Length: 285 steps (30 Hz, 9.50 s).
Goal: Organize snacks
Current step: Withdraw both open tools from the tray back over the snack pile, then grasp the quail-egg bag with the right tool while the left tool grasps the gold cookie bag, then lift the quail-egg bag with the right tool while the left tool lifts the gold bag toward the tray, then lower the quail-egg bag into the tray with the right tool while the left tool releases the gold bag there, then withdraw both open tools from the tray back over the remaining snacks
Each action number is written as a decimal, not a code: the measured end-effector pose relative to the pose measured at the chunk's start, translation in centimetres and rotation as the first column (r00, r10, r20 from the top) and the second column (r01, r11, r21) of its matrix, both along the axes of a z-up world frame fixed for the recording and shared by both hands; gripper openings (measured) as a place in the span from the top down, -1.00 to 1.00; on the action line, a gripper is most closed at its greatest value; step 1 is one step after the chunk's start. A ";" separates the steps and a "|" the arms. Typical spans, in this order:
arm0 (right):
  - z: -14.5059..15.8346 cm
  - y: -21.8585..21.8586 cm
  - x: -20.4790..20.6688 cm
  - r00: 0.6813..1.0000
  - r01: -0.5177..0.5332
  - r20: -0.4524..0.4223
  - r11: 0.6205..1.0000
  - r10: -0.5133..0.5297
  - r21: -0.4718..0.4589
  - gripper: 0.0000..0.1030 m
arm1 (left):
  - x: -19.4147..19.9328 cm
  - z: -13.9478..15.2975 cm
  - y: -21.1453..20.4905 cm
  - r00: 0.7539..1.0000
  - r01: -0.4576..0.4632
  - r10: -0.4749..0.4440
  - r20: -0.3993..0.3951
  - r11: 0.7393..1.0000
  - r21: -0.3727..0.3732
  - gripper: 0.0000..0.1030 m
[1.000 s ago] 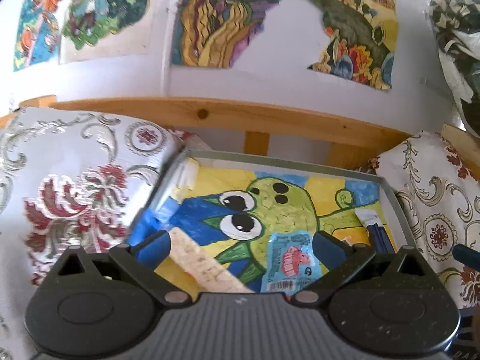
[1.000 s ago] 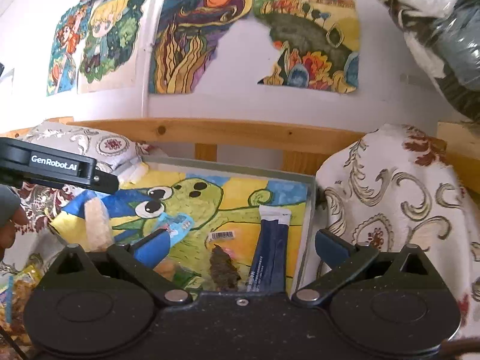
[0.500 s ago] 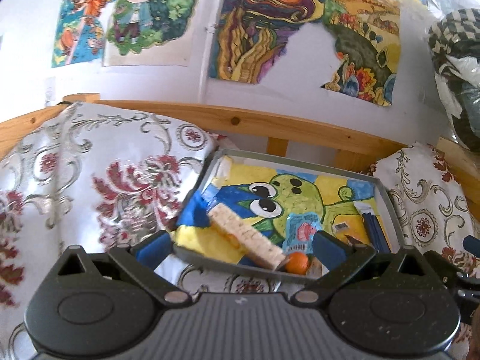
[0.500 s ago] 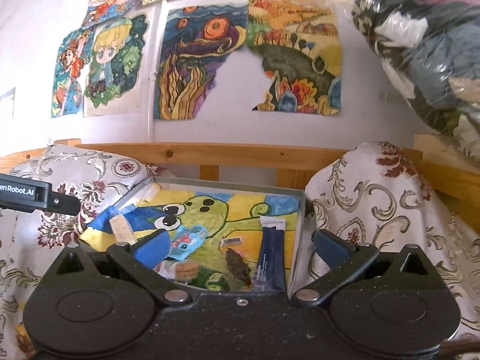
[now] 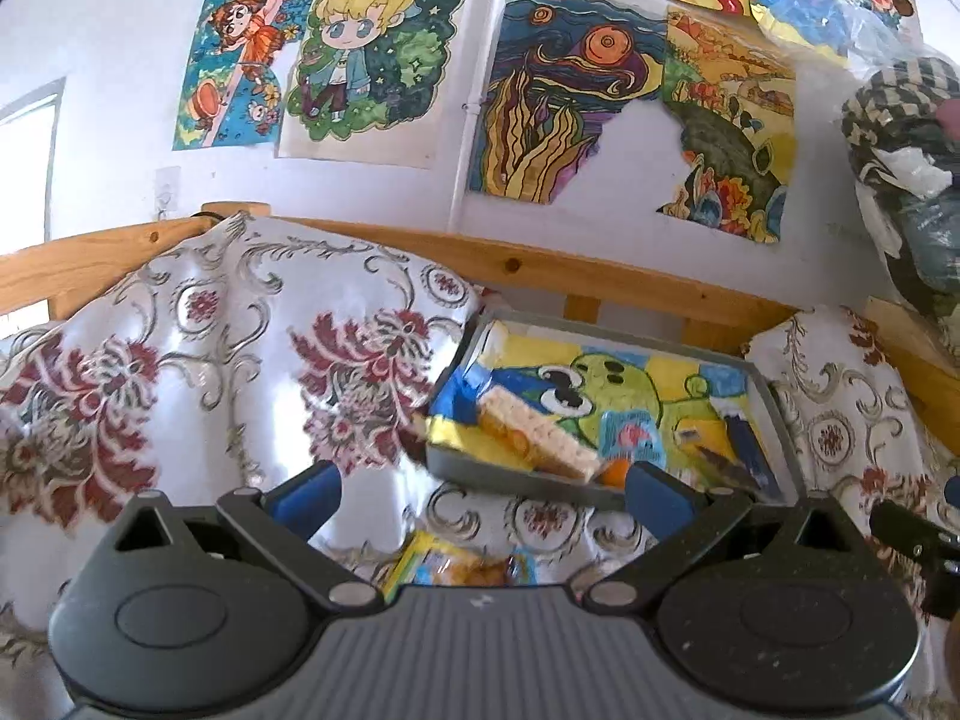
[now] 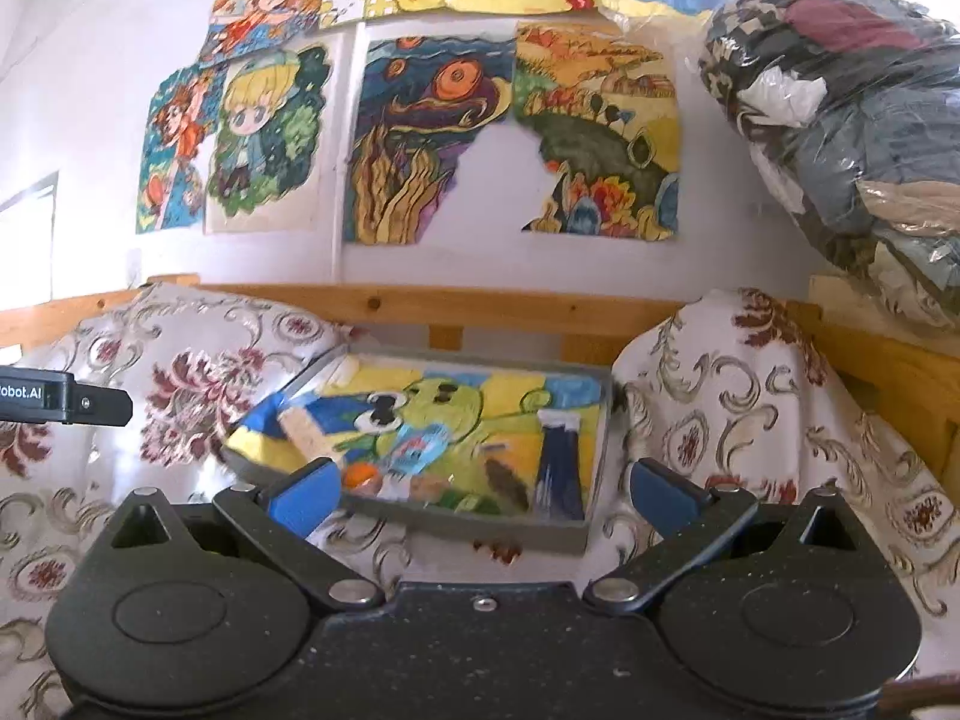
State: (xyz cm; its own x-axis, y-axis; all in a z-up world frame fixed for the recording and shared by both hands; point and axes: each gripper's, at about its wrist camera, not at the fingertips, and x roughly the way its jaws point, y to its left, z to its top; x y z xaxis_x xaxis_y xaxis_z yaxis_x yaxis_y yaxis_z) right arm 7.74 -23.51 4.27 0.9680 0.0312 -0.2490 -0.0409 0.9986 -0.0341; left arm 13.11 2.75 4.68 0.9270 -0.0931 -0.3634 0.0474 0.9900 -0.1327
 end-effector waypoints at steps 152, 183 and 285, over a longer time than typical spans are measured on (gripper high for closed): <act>-10.9 8.8 9.9 0.784 -0.440 -0.478 0.898 0.395 0.020 0.21 | 4.6 -10.0 -3.5 0.834 0.258 -0.134 -0.535 0.952 0.163 0.07; -6.6 7.7 6.2 0.881 -0.457 -0.291 0.834 0.374 -0.310 0.26 | 0.3 -4.6 -4.4 0.865 0.229 -0.180 -0.469 0.972 0.051 0.08; -5.4 -3.4 26.8 0.979 0.131 0.152 0.991 -0.132 0.017 -0.99 | 26.7 -4.7 -8.1 0.999 0.004 0.000 0.034 0.991 -0.131 -0.99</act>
State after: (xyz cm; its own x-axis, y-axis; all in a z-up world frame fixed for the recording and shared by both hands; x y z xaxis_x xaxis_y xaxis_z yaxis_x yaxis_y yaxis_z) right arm 34.53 -26.91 -1.14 0.9904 -0.0978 -0.0982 0.0960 0.9951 -0.0227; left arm 39.85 -5.39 -0.03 0.9382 -0.1396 -0.3167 0.0558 0.9641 -0.2597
